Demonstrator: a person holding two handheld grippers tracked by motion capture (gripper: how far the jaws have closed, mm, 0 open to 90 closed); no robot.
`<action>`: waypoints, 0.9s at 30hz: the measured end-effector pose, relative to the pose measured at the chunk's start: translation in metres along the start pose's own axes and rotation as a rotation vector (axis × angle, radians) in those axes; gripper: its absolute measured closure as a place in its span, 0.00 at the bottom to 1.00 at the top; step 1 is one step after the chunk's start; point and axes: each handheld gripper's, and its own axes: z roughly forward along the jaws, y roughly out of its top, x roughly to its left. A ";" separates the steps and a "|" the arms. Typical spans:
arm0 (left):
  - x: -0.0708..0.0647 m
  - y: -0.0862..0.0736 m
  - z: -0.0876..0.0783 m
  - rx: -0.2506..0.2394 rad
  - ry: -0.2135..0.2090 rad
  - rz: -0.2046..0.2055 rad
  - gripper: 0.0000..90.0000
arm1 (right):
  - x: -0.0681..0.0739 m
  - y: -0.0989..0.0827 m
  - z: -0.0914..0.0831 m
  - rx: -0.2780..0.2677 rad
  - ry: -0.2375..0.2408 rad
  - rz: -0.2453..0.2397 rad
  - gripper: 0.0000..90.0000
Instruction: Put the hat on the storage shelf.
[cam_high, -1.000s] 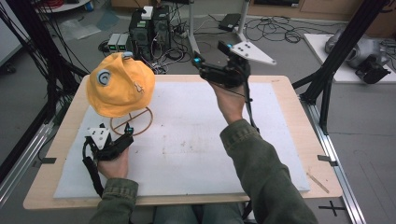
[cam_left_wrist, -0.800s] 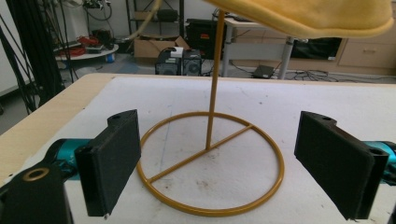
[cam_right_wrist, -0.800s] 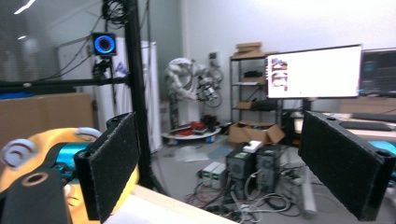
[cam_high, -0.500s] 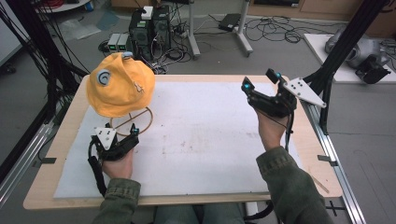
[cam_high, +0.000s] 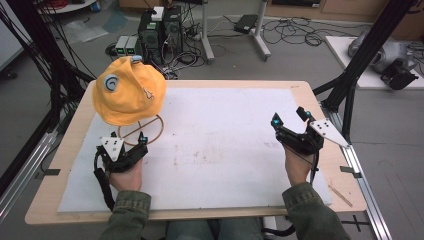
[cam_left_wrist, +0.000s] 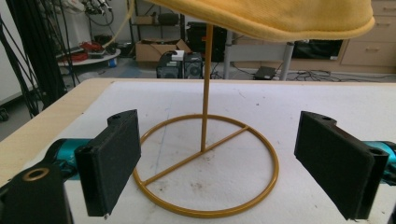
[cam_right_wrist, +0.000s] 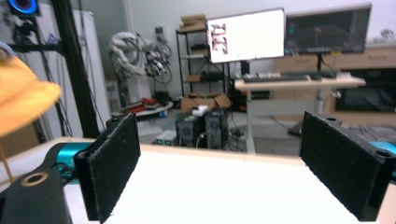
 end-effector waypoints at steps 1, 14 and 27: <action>0.000 0.000 0.000 0.000 0.002 0.001 0.17 | -0.002 -0.006 -0.001 0.014 -0.013 0.007 0.14; 0.001 -0.001 0.000 0.004 0.007 0.007 0.17 | -0.017 -0.043 -0.008 0.113 -0.085 0.004 0.14; 0.001 -0.001 0.000 0.001 0.005 0.001 0.17 | -0.013 -0.048 -0.004 0.135 -0.064 -0.038 0.14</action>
